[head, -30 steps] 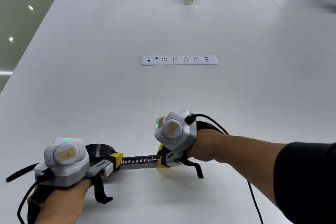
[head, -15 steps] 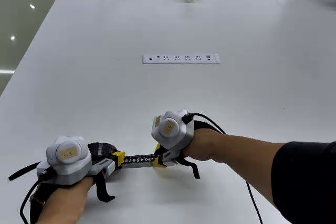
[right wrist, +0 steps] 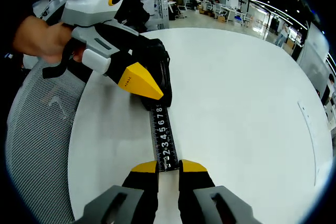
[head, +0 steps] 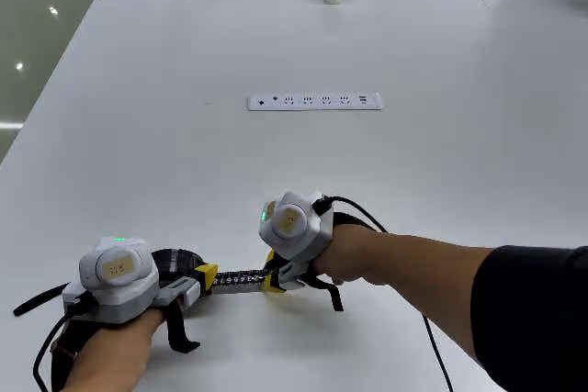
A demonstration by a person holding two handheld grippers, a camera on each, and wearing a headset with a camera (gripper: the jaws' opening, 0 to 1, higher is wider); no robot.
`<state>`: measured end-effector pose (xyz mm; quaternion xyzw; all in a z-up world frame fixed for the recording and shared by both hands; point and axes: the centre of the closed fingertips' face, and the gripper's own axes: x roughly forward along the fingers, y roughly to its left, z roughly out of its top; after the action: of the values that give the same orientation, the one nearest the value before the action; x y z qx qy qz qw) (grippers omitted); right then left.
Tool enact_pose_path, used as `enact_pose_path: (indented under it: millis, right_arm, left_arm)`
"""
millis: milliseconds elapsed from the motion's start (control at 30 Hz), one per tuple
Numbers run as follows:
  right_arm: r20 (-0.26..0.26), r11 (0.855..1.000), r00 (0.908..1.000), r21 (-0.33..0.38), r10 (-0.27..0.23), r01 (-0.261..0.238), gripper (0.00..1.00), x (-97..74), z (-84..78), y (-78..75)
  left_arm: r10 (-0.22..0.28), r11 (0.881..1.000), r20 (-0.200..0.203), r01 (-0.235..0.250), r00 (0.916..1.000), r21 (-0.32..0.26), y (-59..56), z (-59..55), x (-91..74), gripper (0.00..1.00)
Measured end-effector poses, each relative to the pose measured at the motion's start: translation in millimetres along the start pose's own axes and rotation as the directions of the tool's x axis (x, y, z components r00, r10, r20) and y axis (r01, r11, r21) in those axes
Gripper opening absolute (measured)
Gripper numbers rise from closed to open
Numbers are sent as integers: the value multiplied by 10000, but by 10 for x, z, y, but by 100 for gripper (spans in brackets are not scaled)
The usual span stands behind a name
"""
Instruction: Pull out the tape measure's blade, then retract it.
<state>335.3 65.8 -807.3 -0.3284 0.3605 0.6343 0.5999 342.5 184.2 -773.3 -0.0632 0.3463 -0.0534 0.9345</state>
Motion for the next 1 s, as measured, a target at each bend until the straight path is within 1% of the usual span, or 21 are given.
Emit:
enact_pose_path:
  millis: [100, 200, 400, 467, 600, 700, 867, 933, 967, 1000]
  right_arm:
    - [128, 9998, 9999, -199, -40, 42, 9, 4, 1, 5]
    - [195, 9999, 9998, -125, -91, 94, 9, 9, 8, -1]
    - [279, 10000, 9996, -58, -5, 6, 9, 21, 27, 8]
    - [331, 10000, 9994, 69, 38, -40, 10, 32, 47, 13]
    - [367, 10000, 9993, 89, 31, -34, 10, 44, 73, 22]
    - [414, 9991, 9991, 418, 34, -52, 10, 50, 97, 32]
    - [490, 9999, 9988, 144, -40, 33, 11, 73, 120, 21]
    - [512, 9998, 9987, 182, -81, 71, 11, 81, 126, 15]
    - [530, 9998, 9984, -52, -185, 188, 11, 85, 132, 7]
    - [590, 9975, 9972, -500, -469, 499, 11, 81, 152, -34]
  left_arm:
    - [6, 10000, 8, -6, 10000, 8, -1, 0, 0, 59]
    - [12, 10000, 23, -12, 10000, 10, -2, 0, 1, 59]
    - [-18, 10000, 7, 18, 10000, -13, -3, -1, -3, 59]
    - [-9, 10000, 2, 9, 10000, -11, -4, -2, -2, 59]
    - [-12, 10000, -15, 12, 10000, -28, -4, -2, -2, 59]
    - [-9, 10000, -6, 9, 10000, -33, -5, -2, -3, 59]
    - [-22, 10000, -22, 22, 10000, -35, -2, -1, -2, 59]
    - [-19, 10000, -24, 19, 10000, -41, 1, -1, 2, 59]
    - [-11, 10000, -22, 11, 10000, -50, 2, -1, 3, 59]
    - [-8, 10000, -20, 8, 10000, -62, 2, 0, 3, 59]
